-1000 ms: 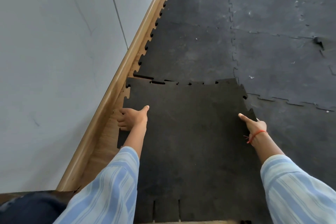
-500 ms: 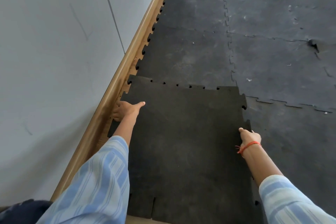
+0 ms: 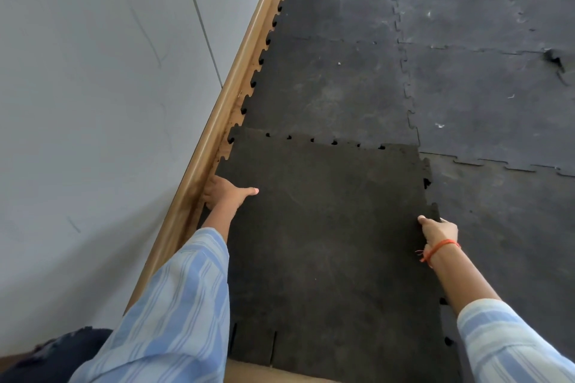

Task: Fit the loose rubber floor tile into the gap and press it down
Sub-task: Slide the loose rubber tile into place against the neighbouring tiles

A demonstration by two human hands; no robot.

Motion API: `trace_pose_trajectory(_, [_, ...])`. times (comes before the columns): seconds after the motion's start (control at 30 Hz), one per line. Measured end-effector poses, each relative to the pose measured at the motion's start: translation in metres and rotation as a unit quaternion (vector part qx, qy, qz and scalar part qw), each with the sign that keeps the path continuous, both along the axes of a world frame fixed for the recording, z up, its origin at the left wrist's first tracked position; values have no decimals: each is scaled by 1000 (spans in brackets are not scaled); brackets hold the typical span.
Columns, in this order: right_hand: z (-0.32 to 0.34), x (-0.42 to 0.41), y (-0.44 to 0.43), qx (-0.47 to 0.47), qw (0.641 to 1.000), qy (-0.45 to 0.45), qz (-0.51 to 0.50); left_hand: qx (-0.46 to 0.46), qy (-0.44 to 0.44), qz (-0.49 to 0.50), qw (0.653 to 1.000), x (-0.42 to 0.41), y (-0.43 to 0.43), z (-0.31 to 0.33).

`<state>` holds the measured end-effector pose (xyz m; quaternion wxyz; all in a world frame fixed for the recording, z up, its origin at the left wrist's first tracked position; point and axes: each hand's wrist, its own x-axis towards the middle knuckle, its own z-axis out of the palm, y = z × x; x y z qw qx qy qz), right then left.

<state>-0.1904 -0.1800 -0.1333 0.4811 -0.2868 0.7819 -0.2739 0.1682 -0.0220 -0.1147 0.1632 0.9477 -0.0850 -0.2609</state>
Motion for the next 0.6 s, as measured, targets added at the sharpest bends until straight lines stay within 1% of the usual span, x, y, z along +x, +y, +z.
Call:
trace_pose_trajectory(0.17, [-4,-1,-2,4,1000,4,5,8,20,-2,1000,8,6,-6])
trace_pose_trajectory(0.3, [-2,-3,-3,1,998,34,44,4,4,1,1000,0,2,-4])
trace_pose_trajectory(0.37, [0,-7,2,7,992,92,84,9,-20,-12,1000,-14,-3,-2])
trace_pose_trajectory(0.43, [7,-11,9,19,971,194,135,36,-24,-49,998,-37,-10,2])
trace_pose_trajectory(0.47, [11,-12,10,25,962,227,153,43,-19,-74,996,-49,-13,2])
trace_pose_trajectory(0.53, [16,-12,13,19,946,258,197,43,-16,-134,990,-69,-16,-4])
trace_pose_trajectory(0.6, [17,-9,20,-24,916,307,256,47,-36,-206,977,-84,-16,-13])
